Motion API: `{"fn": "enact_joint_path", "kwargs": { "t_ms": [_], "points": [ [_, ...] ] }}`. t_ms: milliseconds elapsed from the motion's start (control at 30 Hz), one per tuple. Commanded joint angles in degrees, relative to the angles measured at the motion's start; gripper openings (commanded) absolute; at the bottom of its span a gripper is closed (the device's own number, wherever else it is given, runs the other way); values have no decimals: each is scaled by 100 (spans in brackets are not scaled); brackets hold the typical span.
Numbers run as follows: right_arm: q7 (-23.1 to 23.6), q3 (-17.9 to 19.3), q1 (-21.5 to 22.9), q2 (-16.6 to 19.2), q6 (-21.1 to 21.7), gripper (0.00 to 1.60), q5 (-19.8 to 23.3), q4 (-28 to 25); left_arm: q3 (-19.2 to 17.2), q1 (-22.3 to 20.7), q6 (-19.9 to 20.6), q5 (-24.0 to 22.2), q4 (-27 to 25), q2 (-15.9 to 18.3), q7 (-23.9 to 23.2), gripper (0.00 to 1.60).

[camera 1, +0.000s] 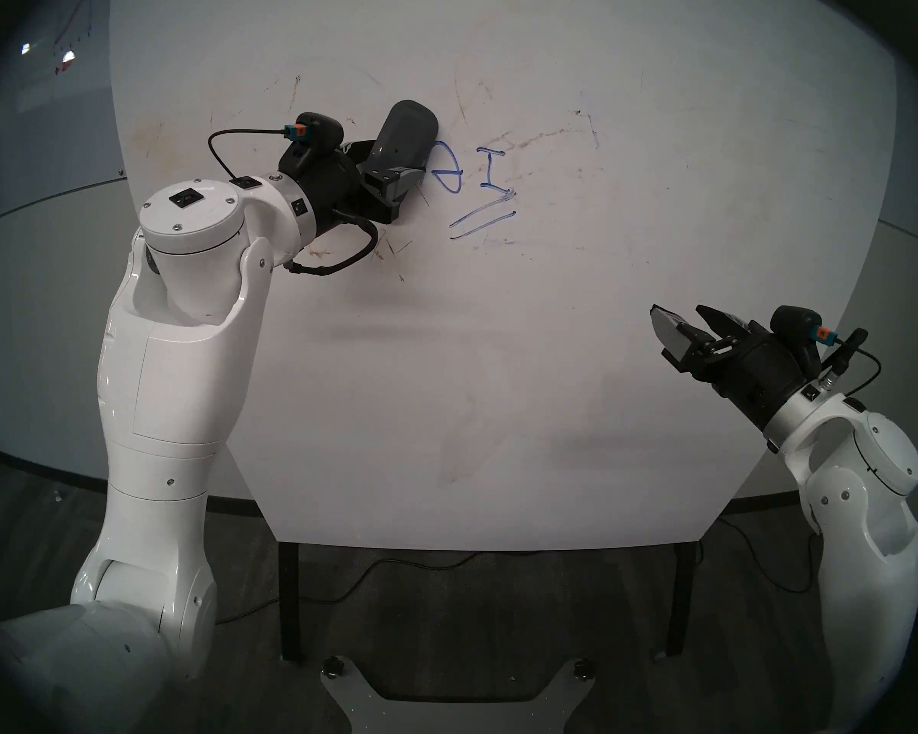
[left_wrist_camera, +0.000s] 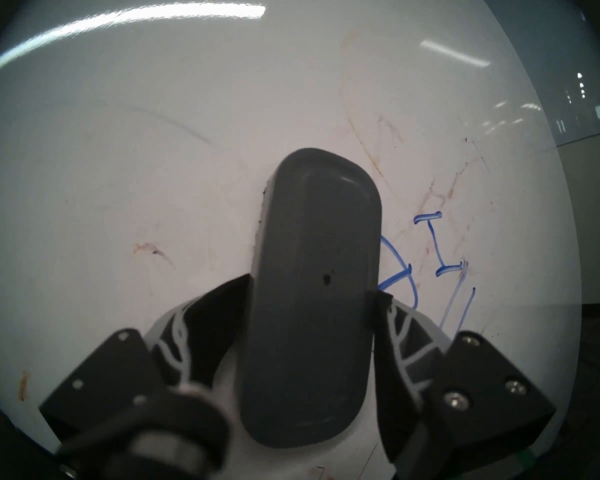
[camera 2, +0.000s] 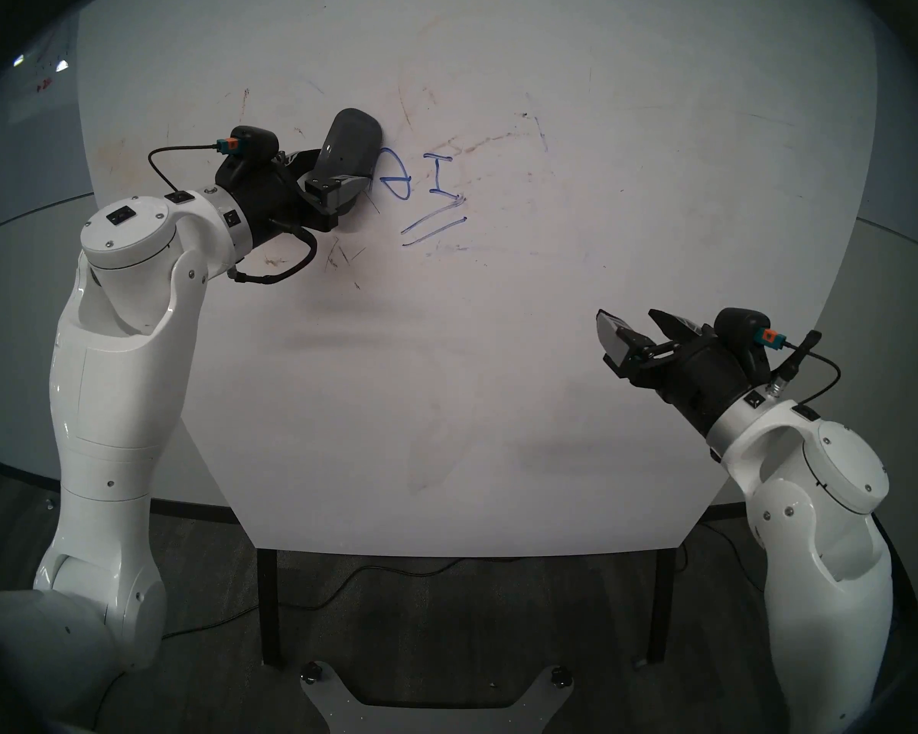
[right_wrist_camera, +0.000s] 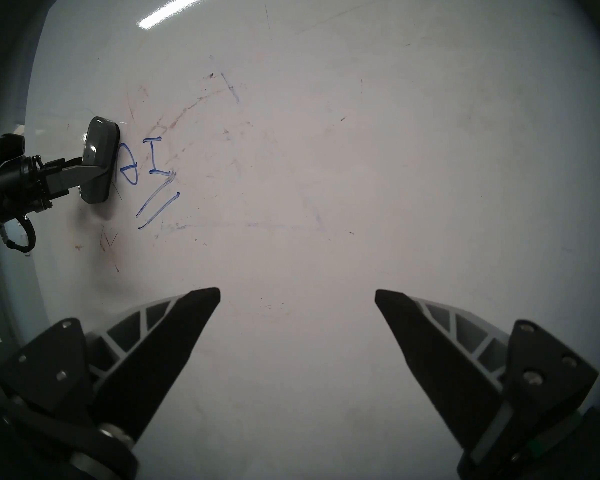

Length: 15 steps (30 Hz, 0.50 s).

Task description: Erase all marks on the whiteboard with the eraser

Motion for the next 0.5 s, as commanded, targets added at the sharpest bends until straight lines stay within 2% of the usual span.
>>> {"fn": "enact_joint_path", "kwargs": {
  "t_ms": [0, 233, 467],
  "points": [
    [-5, 6, 47, 14, -7, 160, -3, -81, 319, -645, 142, 303, 365, -11, 74, 0],
    [-7, 6, 48, 12, -3, 160, -5, -83, 585, -751, 198, 386, 388, -14, 15, 0],
    [-5, 6, 49, 11, -2, 160, -6, -82, 913, -544, 289, 501, 208, 69, -91, 0]
  ]
}}
